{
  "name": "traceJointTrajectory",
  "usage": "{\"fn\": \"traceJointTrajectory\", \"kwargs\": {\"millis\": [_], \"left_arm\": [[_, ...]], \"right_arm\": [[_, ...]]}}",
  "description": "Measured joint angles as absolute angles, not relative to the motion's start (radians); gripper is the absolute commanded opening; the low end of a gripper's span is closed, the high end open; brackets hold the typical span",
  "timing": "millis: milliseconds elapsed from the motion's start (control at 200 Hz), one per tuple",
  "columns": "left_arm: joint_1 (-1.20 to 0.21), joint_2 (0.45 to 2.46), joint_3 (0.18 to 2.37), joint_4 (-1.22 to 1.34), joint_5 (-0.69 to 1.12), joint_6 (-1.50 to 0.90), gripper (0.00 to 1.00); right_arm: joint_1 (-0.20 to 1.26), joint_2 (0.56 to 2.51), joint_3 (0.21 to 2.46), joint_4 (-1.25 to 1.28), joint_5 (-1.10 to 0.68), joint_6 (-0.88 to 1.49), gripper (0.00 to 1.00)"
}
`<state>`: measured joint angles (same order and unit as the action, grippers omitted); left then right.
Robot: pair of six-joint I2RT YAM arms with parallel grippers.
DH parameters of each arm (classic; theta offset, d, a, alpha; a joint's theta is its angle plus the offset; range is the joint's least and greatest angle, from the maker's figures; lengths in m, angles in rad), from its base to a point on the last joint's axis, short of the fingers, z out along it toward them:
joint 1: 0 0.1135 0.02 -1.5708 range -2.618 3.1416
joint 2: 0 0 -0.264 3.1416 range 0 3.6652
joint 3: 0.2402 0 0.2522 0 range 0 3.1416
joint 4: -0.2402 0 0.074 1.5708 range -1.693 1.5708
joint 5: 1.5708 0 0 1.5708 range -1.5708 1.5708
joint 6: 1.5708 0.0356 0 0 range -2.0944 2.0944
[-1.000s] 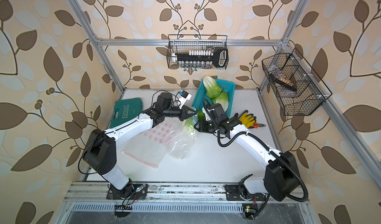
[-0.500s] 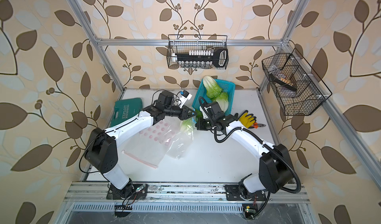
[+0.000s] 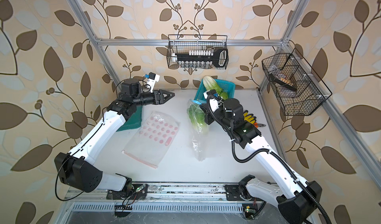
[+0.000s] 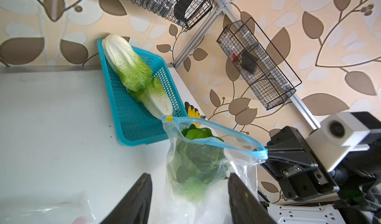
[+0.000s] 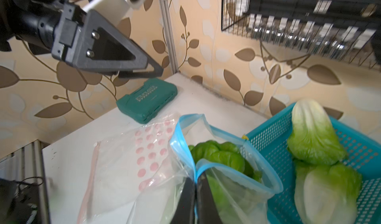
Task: Put the chinese cabbages into a zipper bag and zip it
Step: Adjust the zipper food storage bag at the center of the board.
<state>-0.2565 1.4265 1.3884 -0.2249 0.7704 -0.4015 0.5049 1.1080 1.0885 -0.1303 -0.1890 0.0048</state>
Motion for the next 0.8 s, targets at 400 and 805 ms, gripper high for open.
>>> {"fn": "traceJointTrajectory", "kwargs": {"millis": [400, 805], "left_arm": [[-0.26, 1.497, 1.227, -0.173, 0.808, -0.557, 0.68], [-0.252, 1.504, 1.455, -0.431, 0.811, -0.728, 0.76]], "right_arm": [[0.442, 1.145, 1.136, -0.061, -0.323, -0.089, 0.0], [0.495, 1.159, 1.11, -0.039, -0.345, -0.12, 0.0]]}}
